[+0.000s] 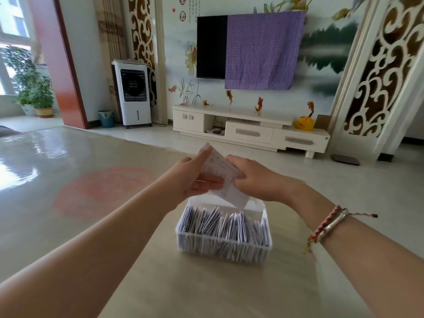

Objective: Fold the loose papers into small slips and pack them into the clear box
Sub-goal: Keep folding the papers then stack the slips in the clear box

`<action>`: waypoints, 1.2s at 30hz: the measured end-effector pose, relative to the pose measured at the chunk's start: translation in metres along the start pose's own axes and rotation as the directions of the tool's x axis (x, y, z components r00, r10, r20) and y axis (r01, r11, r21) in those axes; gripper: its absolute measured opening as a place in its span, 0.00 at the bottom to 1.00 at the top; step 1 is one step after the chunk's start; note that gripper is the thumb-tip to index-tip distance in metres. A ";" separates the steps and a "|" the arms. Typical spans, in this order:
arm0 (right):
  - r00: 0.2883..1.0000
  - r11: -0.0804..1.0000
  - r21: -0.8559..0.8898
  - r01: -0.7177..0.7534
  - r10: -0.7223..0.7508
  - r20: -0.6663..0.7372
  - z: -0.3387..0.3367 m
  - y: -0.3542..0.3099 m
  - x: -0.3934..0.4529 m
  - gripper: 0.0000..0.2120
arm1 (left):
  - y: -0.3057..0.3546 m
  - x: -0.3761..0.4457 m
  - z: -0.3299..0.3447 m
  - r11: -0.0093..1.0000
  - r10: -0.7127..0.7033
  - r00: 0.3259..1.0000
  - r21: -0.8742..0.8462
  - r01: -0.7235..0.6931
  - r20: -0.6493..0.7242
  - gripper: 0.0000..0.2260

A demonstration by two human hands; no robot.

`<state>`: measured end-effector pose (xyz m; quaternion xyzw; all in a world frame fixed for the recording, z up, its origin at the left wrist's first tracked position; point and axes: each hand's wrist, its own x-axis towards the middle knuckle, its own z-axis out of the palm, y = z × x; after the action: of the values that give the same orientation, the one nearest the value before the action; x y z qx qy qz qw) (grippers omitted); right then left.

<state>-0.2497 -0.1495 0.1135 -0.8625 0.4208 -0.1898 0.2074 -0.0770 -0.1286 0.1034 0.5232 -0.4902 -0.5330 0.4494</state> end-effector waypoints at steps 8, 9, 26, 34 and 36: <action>0.968 0.962 -0.267 -0.064 0.124 0.217 0.002 0.007 -0.007 0.11 | -0.026 -0.002 -0.013 0.910 0.129 0.978 0.412 -0.052 -0.162 0.21; 0.958 0.955 -0.287 -0.072 0.147 0.248 0.005 0.008 -0.007 0.10 | -0.031 -0.003 -0.012 0.893 0.134 0.979 0.447 -0.052 -0.154 0.20; 0.956 0.985 -0.129 -0.116 0.075 -0.285 0.037 0.037 -0.042 0.07 | -0.062 0.012 -0.001 0.888 0.218 0.936 0.455 -0.072 -0.277 0.05; 0.686 0.572 0.674 -0.467 0.715 -0.131 0.039 0.067 -0.053 0.28 | -0.073 0.019 -0.011 0.937 -0.224 0.948 -0.318 0.146 -0.226 0.08; 0.694 0.510 0.724 -0.464 0.717 -0.060 0.052 0.061 -0.050 0.32 | -0.078 0.020 -0.015 0.917 -0.246 0.940 -0.370 0.147 -0.236 0.11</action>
<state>-0.2918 -0.1335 0.0307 -0.4801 0.6277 -0.3923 0.4708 -0.0607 -0.1404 0.0240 0.5522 -0.2650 -0.5751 0.5423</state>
